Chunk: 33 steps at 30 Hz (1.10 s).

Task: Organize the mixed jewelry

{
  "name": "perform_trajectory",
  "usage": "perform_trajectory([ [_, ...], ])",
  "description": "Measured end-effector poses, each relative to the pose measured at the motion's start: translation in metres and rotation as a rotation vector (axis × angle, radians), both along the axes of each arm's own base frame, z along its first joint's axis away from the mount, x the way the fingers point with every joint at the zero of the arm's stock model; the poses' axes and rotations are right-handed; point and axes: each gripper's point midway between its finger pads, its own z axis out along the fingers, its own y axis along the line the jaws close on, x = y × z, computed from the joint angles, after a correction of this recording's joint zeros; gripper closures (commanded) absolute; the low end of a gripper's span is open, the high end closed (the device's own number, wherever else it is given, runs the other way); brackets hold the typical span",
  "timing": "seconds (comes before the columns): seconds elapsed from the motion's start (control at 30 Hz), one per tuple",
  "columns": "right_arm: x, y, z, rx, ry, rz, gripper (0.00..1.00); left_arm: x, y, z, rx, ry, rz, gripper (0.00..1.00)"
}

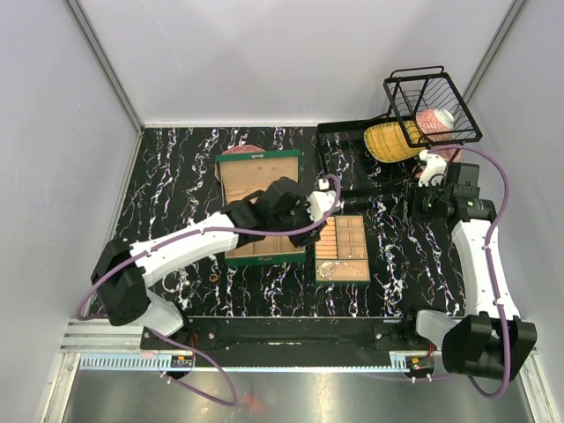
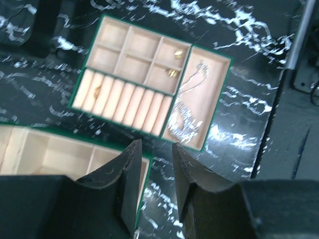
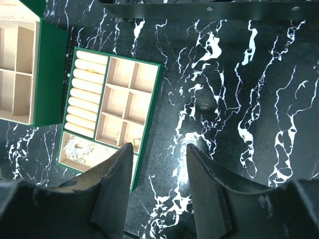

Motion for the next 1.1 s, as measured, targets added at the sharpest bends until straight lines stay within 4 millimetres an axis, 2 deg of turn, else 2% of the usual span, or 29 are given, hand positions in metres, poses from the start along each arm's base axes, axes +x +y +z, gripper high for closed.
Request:
perform_trajectory([
  [0.07, 0.000, 0.002, 0.001, 0.007, 0.004, 0.013, 0.46, 0.007, 0.014, 0.002, 0.010, -0.005, 0.024, 0.66],
  [0.17, 0.001, 0.006, 0.002, 0.011, 0.009, 0.040, 0.46, 0.023, 0.047, 0.004, 0.035, -0.003, 0.090, 0.66],
  [0.27, 0.004, 0.015, 0.005, 0.007, 0.004, 0.078, 0.46, 0.037, 0.083, 0.014, 0.046, -0.015, 0.163, 0.66],
  [0.47, 0.005, 0.046, 0.003, -0.002, 0.018, 0.191, 0.46, 0.051, 0.148, 0.040, 0.036, -0.062, 0.297, 0.66],
  [0.57, 0.005, 0.061, -0.003, -0.010, 0.034, 0.241, 0.46, 0.054, 0.186, 0.042, 0.052, -0.083, 0.375, 0.66],
  [0.7, 0.007, 0.073, -0.009, -0.010, 0.053, 0.281, 0.46, 0.051, 0.233, 0.030, 0.104, -0.091, 0.461, 0.66],
  [0.8, 0.012, 0.078, -0.011, -0.011, 0.056, 0.299, 0.46, 0.048, 0.273, 0.010, 0.172, -0.091, 0.526, 0.65],
  [0.9, 0.016, 0.085, -0.014, -0.014, 0.061, 0.323, 0.46, 0.046, 0.305, -0.012, 0.248, -0.072, 0.556, 0.65],
  [1.07, 0.018, 0.093, -0.018, -0.020, 0.060, 0.355, 0.46, 0.044, 0.336, -0.050, 0.345, 0.000, 0.513, 0.60],
  [1.1, 0.018, 0.094, -0.018, -0.021, 0.059, 0.359, 0.47, 0.045, 0.339, -0.055, 0.354, 0.013, 0.499, 0.57],
])
